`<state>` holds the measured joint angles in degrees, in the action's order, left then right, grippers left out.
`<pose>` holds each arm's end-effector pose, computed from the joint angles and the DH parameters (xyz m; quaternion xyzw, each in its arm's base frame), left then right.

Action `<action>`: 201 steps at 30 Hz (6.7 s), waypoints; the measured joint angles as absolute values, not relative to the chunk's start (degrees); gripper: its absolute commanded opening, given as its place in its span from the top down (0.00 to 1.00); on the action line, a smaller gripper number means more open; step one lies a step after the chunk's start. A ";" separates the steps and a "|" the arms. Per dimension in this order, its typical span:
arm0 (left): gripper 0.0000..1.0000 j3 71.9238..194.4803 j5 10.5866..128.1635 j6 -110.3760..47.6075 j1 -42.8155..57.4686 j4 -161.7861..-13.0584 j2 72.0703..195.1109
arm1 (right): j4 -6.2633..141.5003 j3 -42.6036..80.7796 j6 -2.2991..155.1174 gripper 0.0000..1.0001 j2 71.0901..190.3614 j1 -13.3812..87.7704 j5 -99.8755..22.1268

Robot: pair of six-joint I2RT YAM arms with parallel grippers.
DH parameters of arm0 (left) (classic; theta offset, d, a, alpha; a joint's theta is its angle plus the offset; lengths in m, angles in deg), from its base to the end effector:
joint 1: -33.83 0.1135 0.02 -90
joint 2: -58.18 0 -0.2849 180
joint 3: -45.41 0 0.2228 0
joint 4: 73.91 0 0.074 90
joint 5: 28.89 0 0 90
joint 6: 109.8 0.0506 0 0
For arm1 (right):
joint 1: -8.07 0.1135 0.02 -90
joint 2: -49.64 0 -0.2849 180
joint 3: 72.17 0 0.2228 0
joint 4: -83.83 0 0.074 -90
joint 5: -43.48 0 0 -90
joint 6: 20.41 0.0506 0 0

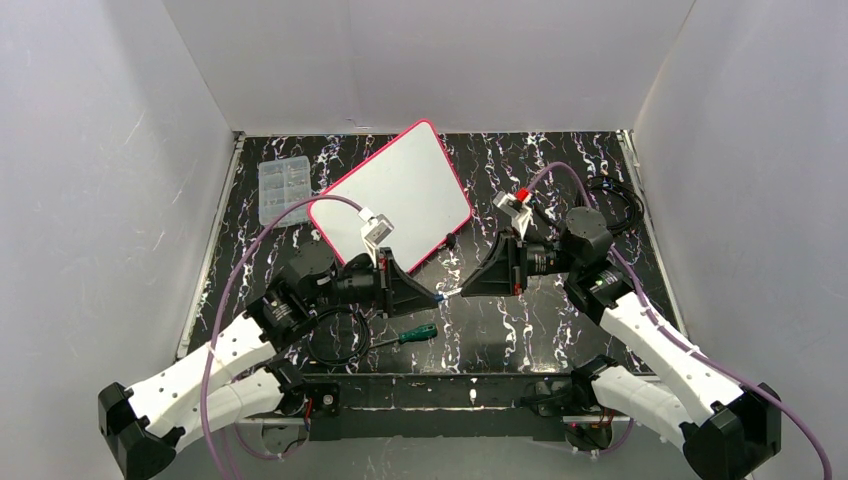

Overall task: Write a sentence on the whiteboard
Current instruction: Open the whiteboard marker at the center of the board, then place the pen cap at the center of the board, then write a sentence on the whiteboard.

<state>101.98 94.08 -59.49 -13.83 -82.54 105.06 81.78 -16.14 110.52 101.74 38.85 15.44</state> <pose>0.0883 -0.1378 0.3611 0.2487 0.6560 -0.6163 0.3576 0.1189 0.1228 0.3568 -0.3157 0.6266 0.6510 0.2897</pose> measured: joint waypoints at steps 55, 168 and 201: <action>0.77 110.40 63.73 -38.02 -26.55 -93.76 147.07 | 45.54 -11.47 88.86 0.99 87.12 34.63 -40.19; 1.00 115.75 107.31 -27.51 45.36 -108.79 123.00 | 101.43 9.47 95.75 0.99 147.86 60.27 -38.13; 1.00 115.07 106.59 -27.23 45.73 -108.03 122.94 | 101.53 5.69 94.65 0.99 148.67 63.25 -37.76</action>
<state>115.07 106.59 -27.23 45.73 -108.03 122.94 101.53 5.69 94.65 148.67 63.25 -37.76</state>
